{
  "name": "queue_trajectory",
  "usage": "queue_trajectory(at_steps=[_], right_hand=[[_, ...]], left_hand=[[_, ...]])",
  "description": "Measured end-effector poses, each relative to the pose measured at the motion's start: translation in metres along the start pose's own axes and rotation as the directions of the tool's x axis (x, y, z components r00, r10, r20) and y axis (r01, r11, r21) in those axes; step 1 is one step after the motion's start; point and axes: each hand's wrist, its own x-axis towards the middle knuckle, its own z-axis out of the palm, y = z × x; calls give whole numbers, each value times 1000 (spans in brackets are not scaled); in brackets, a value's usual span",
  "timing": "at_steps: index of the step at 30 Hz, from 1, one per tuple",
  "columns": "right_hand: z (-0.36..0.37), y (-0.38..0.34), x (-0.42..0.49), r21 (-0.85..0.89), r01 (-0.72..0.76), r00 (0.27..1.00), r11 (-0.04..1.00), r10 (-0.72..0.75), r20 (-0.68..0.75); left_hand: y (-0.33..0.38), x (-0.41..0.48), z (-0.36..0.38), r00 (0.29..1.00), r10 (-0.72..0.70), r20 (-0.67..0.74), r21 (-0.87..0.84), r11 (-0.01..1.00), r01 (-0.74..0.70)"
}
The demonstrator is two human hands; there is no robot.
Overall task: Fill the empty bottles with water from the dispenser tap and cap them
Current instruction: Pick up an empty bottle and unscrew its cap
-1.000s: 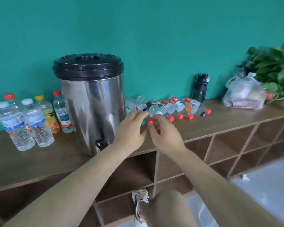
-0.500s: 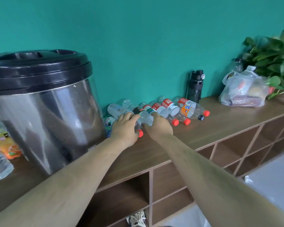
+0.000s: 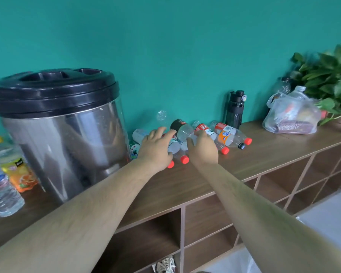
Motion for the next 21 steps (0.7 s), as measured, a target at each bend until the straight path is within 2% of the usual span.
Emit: queue_trajectory(at_steps=[5,10,12,16,19,21], right_hand=[[-82,-3,-58,114,98,985,989,-79,-155],[-157,-7,-147,214,252,959,944,-213,-188],[-172,-11,-181,294,308,949,905,-269,-165],[-185,-37,-224,387,411,907,826,-412,-84],[-185,-72,-232,348,489,839,800,-540,62],[-182,-102,-232,287,544,785,789,-599,158]], left_hand=[[32,-21,-47,984,104,-147,63,993,-95],[59,-76,-94,915,252,-316,168,964,-207],[65,-109,-109,892,267,-364,172,961,-218],[61,-185,-134,934,145,-325,108,987,-116],[48,-246,-144,961,-71,-267,-69,996,55],[41,-281,-144,946,-229,-229,-230,957,176]])
